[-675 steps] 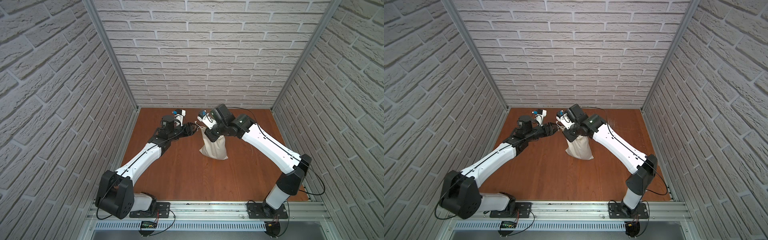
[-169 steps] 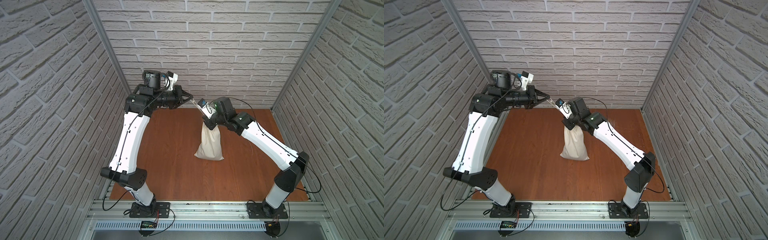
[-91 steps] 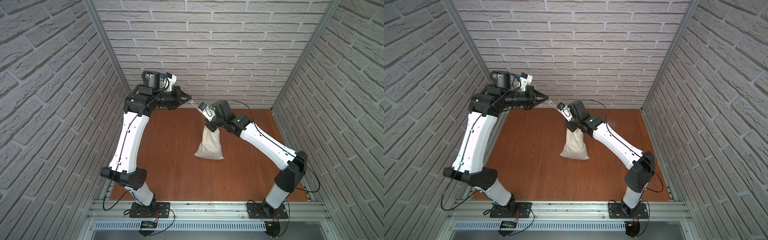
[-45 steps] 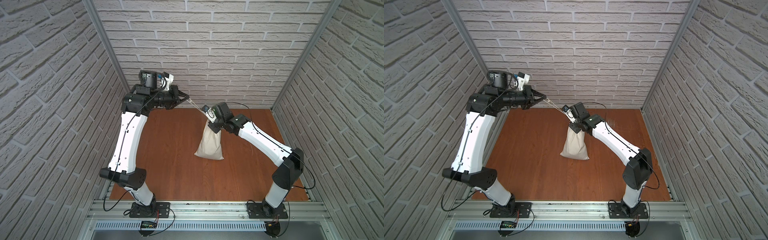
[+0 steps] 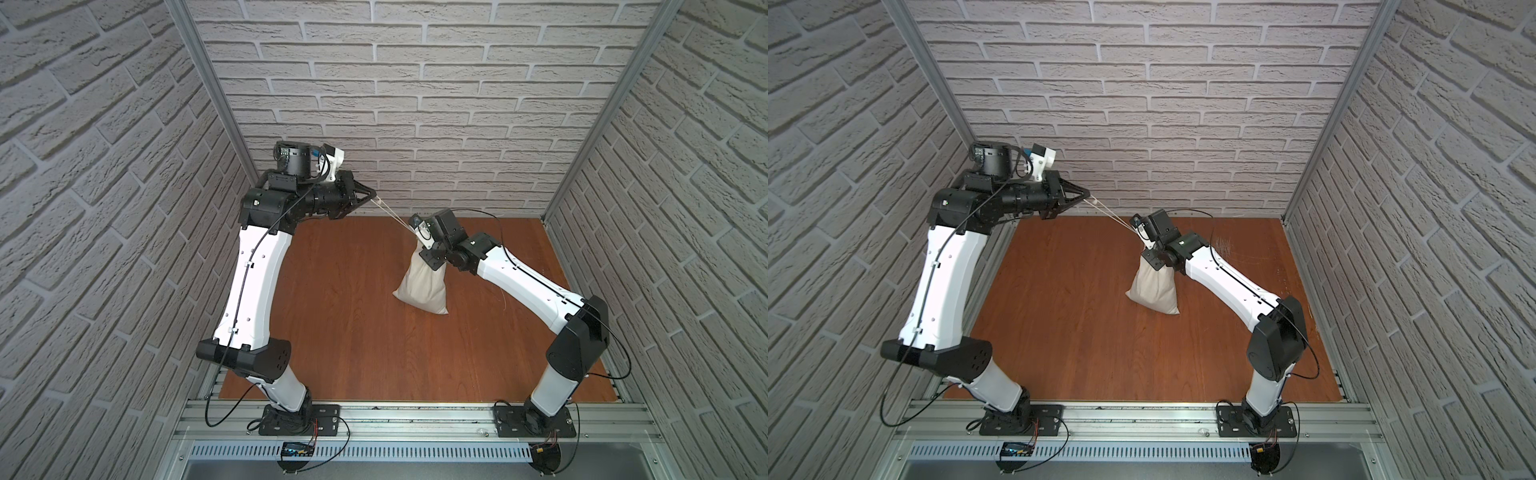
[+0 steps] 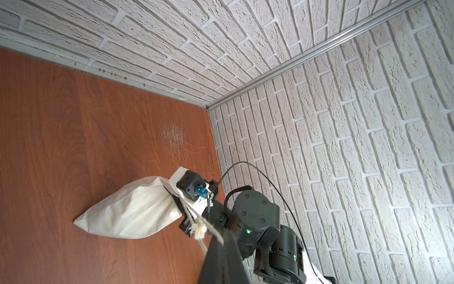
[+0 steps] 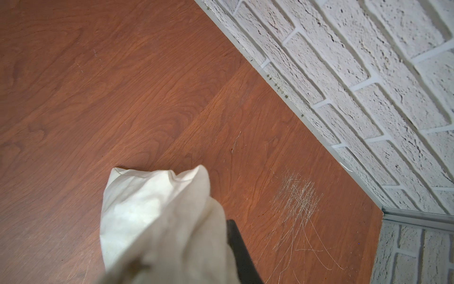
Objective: Close the soil bag
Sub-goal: Frap the soil bag at the center of the board.
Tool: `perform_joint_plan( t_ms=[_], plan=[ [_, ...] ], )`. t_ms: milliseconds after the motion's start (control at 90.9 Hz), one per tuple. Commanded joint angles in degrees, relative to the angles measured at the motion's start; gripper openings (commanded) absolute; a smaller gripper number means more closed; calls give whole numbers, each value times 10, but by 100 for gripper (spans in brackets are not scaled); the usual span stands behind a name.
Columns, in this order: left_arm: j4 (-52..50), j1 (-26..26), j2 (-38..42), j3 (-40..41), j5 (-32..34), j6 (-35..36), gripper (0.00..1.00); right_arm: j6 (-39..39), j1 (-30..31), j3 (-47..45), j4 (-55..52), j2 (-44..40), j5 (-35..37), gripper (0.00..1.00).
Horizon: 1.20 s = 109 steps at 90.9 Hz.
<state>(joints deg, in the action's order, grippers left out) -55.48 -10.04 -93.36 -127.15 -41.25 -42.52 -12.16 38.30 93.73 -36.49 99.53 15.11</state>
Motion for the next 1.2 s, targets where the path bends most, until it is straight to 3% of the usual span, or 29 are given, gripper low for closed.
perform_joint_plan(
  t_ms=[0, 275, 363, 561, 891, 946, 1056, 1188],
  plan=[
    [122, 24, 65, 10, 2, 10, 0, 50, -36, -47, -50, -23, 30, 16],
    [145, 24, 118, 152, 26, 32, 0, 247, -26, -207, 103, -112, 32, 19],
    [139, 24, 133, 188, 43, 48, 0, 281, -19, -273, 177, -148, -5, 20],
    [143, 28, 168, 249, 48, 59, 0, 236, 9, -350, 231, -213, -170, 34],
    [147, 29, 179, 267, 36, 59, 0, 185, -28, -330, 114, -295, -208, 60],
    [144, 30, 180, 264, 35, 60, 0, 186, -41, -329, 107, -298, -225, 70],
    [138, 32, 178, 255, 33, 62, 0, 182, -52, -330, 109, -298, -271, 99],
    [133, 33, 173, 247, 30, 64, 0, 173, -52, -318, 113, -272, -288, 99]
  ],
)
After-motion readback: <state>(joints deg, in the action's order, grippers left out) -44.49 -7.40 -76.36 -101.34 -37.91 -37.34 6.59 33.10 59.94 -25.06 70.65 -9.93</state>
